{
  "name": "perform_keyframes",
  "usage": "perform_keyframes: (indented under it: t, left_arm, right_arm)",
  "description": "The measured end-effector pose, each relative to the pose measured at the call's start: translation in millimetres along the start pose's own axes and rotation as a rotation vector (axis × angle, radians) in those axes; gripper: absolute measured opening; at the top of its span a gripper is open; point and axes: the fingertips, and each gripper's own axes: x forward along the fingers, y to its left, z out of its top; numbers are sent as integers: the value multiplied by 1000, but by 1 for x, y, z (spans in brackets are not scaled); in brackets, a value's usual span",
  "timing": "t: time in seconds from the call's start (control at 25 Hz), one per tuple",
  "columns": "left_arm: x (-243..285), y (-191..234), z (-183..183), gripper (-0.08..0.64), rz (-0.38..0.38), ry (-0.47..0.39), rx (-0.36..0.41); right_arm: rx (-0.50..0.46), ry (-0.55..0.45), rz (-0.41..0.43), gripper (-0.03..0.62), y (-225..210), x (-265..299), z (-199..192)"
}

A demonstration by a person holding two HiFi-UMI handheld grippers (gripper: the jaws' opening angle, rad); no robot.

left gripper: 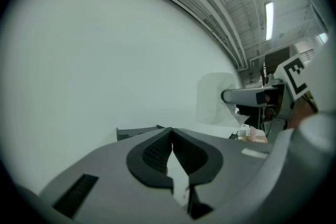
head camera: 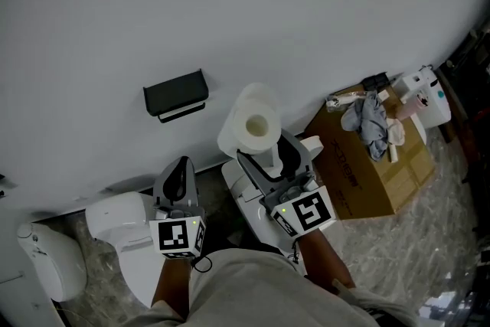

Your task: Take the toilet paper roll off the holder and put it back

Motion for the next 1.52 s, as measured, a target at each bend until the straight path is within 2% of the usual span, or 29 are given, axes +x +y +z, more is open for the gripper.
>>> perform_keyframes:
  t: [0.32, 0.48, 0.64, 0.84, 1.04, 1.24, 1.52]
  left_arm:
    - [-24, -21, -23, 11, 73, 51, -29]
    - [-36, -30, -32, 11, 84, 94, -9]
    - [-54, -24, -32, 11, 126, 119, 7]
    - [-84, -4, -35, 11, 189, 141, 9]
    - [-112, 18, -36, 11, 219, 145, 9]
    - [-139, 55, -34, 11, 261, 128, -7]
    - [-167, 112, -33, 11, 269, 113, -35]
  right_arm:
    - [-4, 44, 54, 302, 0, -32, -20]
    - [1, 55, 76, 302, 5, -39, -27]
    - [18, 53, 121, 302, 21, -37, -33]
    - [71, 73, 191, 302, 58, -31, -37]
    - [42, 59, 235, 302, 95, -20, -39]
    - [73, 73, 289, 302, 145, -4, -34]
    - [59, 79, 302, 302, 202, 28, -32]
